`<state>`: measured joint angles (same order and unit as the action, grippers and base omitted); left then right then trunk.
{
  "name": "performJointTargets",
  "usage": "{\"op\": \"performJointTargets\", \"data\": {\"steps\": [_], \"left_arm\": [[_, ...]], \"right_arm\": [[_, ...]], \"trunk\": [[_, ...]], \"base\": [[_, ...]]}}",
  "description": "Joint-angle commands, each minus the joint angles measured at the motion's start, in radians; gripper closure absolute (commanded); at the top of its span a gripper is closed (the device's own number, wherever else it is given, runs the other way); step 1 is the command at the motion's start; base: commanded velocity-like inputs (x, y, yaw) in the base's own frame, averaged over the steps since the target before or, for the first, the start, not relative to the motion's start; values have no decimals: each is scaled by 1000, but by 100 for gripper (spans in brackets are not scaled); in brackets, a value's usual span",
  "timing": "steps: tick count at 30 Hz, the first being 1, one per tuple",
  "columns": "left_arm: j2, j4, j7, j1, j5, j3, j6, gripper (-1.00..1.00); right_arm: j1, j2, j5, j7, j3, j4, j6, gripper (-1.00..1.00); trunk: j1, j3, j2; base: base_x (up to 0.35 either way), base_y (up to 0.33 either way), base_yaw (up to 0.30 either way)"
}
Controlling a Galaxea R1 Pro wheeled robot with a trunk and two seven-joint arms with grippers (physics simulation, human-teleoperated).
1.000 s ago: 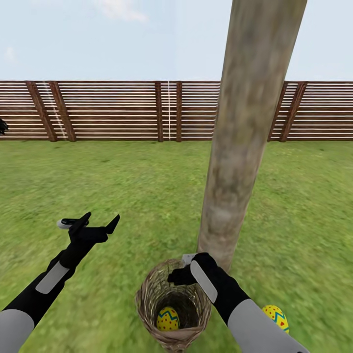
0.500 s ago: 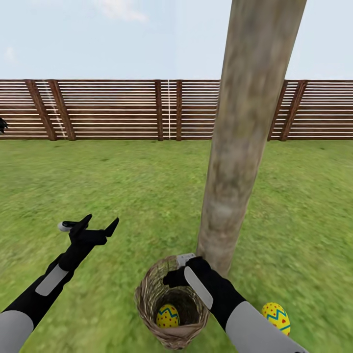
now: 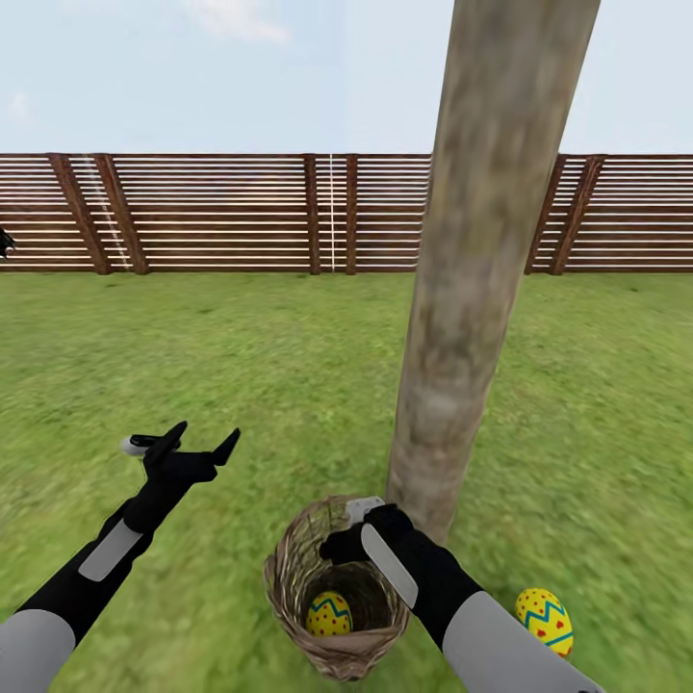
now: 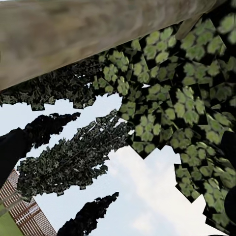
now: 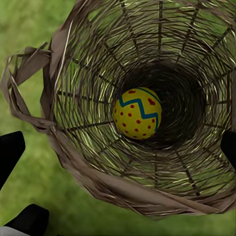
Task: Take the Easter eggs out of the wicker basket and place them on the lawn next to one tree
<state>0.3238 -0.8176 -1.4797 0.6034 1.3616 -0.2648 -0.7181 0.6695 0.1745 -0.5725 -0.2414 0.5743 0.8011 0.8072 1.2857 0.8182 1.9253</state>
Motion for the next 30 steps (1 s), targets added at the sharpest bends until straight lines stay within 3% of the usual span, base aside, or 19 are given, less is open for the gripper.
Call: {"op": "performJointTargets", "data": {"steps": [1,12,17,21,27,30], "left_arm": [[-1,1,-4,1,7,-6,-11,-100],[-3,4,-4,1,9,-7,-11,-100],[-6,5,1,1,8,-8,-11,-100],[-23,5,45,1,8,-7,-11,-100],[-45,5,82,1,8,-7,-11,-100],[-46,5,84,1,8,-7,-11,-100]], "right_arm": [[1,0,-8,-9,1,0,2,-100],[17,0,-8,-36,0,-6,8,-100],[81,0,-18,-67,1,-95,17,-100],[128,0,-22,-63,1,-168,15,-100],[142,0,-88,-53,2,-187,16,-100],[143,0,-100,-21,39,-183,17,-100]], "trunk": [[4,4,8],[46,39,85],[65,54,120],[80,67,148],[103,86,190],[115,95,211]], "base": [[0,0,0],[0,0,0],[0,0,0],[0,0,0],[0,0,0],[0,0,0]]}}
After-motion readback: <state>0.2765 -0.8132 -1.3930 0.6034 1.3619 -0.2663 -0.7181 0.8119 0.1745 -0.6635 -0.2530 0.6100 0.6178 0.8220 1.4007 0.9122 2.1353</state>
